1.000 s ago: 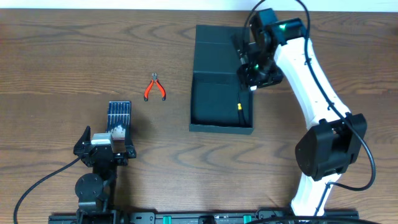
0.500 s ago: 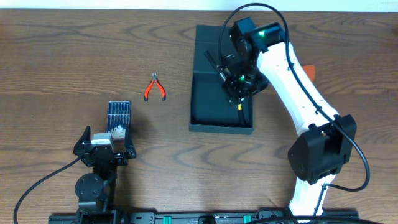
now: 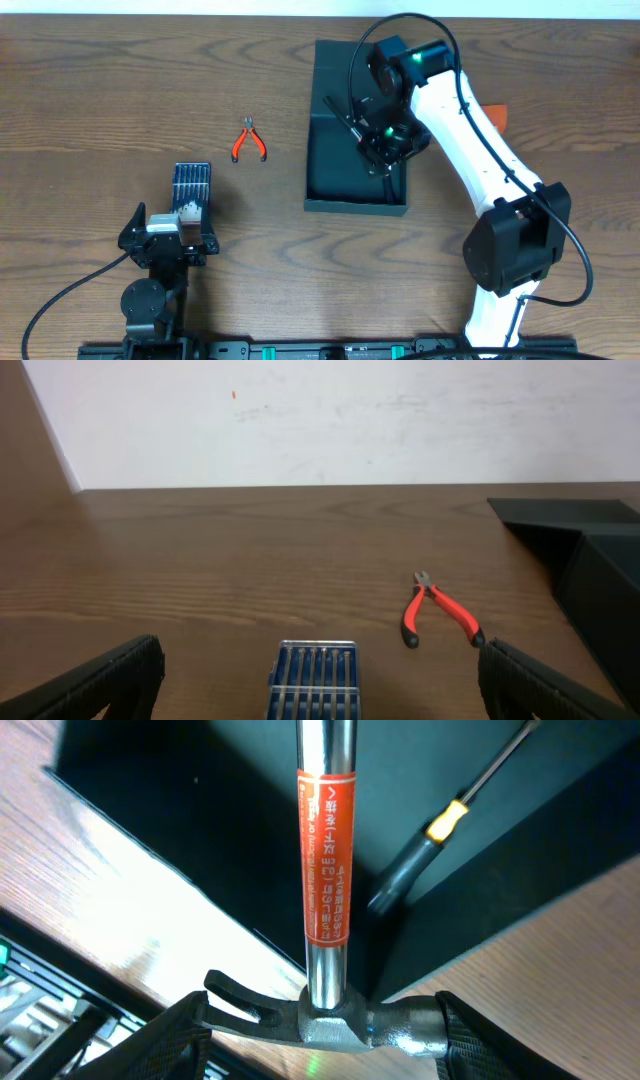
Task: Pack container
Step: 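Lower the hammer into the box beside the screwdriver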
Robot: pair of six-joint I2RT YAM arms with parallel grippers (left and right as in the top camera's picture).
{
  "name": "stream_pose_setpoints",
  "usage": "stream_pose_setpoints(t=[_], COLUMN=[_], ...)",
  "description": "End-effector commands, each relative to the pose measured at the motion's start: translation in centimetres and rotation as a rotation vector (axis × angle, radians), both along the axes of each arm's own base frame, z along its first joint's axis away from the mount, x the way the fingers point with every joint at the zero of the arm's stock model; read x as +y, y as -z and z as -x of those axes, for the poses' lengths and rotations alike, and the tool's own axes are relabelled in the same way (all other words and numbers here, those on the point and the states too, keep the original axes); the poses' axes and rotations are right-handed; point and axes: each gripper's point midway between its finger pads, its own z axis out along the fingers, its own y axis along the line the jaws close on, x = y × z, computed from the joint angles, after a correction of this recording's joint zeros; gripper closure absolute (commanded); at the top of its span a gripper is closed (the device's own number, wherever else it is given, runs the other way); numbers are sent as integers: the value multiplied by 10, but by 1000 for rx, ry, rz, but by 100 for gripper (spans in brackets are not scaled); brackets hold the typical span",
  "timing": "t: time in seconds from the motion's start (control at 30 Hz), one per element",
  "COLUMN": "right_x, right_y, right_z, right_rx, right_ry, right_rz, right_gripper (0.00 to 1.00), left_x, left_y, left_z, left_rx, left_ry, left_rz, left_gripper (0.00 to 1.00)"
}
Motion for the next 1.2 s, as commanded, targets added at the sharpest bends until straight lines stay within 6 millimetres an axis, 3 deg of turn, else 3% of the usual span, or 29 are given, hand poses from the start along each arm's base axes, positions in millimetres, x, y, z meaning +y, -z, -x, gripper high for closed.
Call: stream_pose_setpoints(t=[0.0, 0.6, 1.17], right_x=[5, 2, 5], right_y=[6, 48, 57], right_z=[10, 21, 15], right_rx=[23, 61, 29], right_ry=[-30, -31, -31], right_rz=[-15, -6, -19], right_gripper=[73, 74, 73], left_x=[-1, -1, -1], left_y=[17, 17, 17], left_z=[0, 0, 0], left_rx=[40, 40, 40], left_ry=[4, 4, 4], left_rz=[-9, -9, -9], left_gripper=[2, 2, 1])
